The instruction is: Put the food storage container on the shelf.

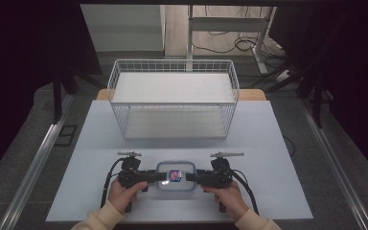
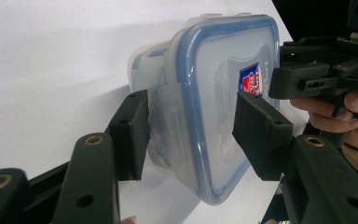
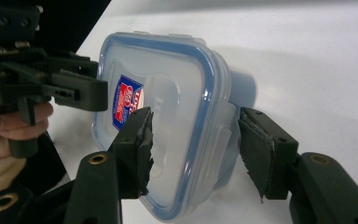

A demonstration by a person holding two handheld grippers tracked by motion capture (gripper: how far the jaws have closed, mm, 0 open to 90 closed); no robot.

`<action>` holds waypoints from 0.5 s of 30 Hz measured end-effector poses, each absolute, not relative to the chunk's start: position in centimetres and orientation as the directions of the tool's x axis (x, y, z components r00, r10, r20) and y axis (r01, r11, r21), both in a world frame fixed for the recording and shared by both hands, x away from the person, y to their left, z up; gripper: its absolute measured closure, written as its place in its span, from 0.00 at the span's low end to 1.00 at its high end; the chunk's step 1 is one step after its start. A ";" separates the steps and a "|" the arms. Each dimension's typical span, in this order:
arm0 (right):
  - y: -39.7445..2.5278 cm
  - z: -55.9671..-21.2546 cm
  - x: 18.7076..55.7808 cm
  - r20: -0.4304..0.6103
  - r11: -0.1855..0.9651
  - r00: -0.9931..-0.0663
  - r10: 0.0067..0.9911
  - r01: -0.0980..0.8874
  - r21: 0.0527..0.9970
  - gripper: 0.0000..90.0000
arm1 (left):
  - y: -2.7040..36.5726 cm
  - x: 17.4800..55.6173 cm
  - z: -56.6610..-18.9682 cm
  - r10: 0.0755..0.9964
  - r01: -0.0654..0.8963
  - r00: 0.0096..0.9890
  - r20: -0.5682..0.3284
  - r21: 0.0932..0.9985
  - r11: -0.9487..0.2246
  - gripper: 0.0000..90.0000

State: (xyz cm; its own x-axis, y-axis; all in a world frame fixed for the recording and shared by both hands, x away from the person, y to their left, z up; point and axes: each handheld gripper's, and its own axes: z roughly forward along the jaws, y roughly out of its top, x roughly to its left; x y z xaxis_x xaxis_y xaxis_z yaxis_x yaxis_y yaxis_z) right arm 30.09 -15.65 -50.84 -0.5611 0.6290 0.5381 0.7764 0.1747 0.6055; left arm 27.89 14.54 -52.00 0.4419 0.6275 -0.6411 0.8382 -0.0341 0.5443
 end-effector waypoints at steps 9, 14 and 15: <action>-15.6 -50.7 29.8 0.523 0.171 -0.570 0.633 0.762 0.624 0.52 | 14.4 27.7 -51.7 0.641 0.831 0.446 -0.625 0.555 -0.036 0.53; -15.5 -50.5 29.7 0.503 0.177 -0.580 0.641 0.749 0.638 0.52 | 14.2 27.7 -51.5 0.653 0.822 0.453 -0.607 0.568 -0.043 0.53; -15.5 -50.5 29.7 0.503 0.177 -0.580 0.641 0.749 0.638 0.52 | 14.2 27.7 -51.4 0.653 0.822 0.452 -0.608 0.569 -0.040 0.53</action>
State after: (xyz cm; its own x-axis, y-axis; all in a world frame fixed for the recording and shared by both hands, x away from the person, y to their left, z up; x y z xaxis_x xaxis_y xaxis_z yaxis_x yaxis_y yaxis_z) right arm 29.73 -15.47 -50.52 -0.5801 0.6408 0.5028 0.7490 0.1771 0.6384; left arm 27.68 14.21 -51.43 0.4525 0.6528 -0.6075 0.8216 -0.0404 0.5686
